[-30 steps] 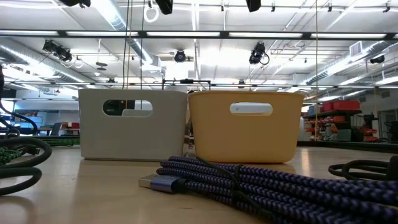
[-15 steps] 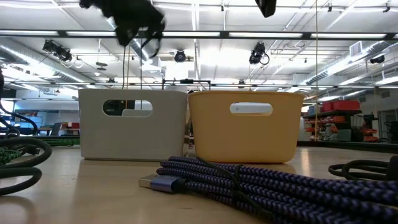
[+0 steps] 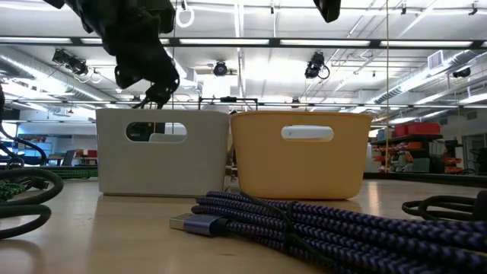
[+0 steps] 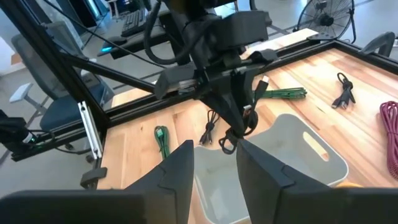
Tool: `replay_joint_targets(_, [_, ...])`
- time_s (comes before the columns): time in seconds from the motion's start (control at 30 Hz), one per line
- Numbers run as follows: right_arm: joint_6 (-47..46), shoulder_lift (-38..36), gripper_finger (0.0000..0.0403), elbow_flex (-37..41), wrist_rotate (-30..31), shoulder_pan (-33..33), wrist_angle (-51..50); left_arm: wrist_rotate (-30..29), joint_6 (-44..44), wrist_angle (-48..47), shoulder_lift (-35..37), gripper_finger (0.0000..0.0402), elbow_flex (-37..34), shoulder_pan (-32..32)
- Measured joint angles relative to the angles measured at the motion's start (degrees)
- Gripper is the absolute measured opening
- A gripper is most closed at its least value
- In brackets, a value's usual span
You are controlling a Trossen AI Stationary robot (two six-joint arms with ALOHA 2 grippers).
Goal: Pick & Place USB Port
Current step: Put the black charger cable into the gray bin
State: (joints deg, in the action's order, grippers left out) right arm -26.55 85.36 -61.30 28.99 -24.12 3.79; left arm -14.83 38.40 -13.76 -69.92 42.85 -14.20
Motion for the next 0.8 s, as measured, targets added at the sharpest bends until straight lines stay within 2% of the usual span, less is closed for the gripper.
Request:
replay_joint_targets(0.17, [0.00, 0.00, 0.0123, 0.00, 0.04, 0.01, -0.04, 0.00, 0.04, -0.05, -1.79, 0.0179, 0.00, 0.28])
replay_joint_targets(0.3, [0.00, 0.00, 0.0123, 0.00, 0.09, 0.02, -0.06, -0.63, -0.98, -0.15, -2.27, 0.0219, 0.00, 0.26])
replay_joint_targets(0.5, [-1.81, 0.02, 0.0123, 0.00, 0.11, 0.00, -1.43, -5.95, -7.65, -0.11, -0.92, 0.0222, 0.02, 2.09])
replay_joint_targets(0.67, [-3.93, 0.02, 0.0123, 0.00, 0.12, 0.00, -4.34, -9.07, -9.52, -1.55, 0.97, 0.0204, 0.02, 5.22])
replay_joint_targets(0.8, [-4.51, 0.02, 0.0123, 0.00, 0.20, 0.02, -5.02, -10.23, -9.54, -6.17, 1.48, 0.0195, 0.02, 8.14])
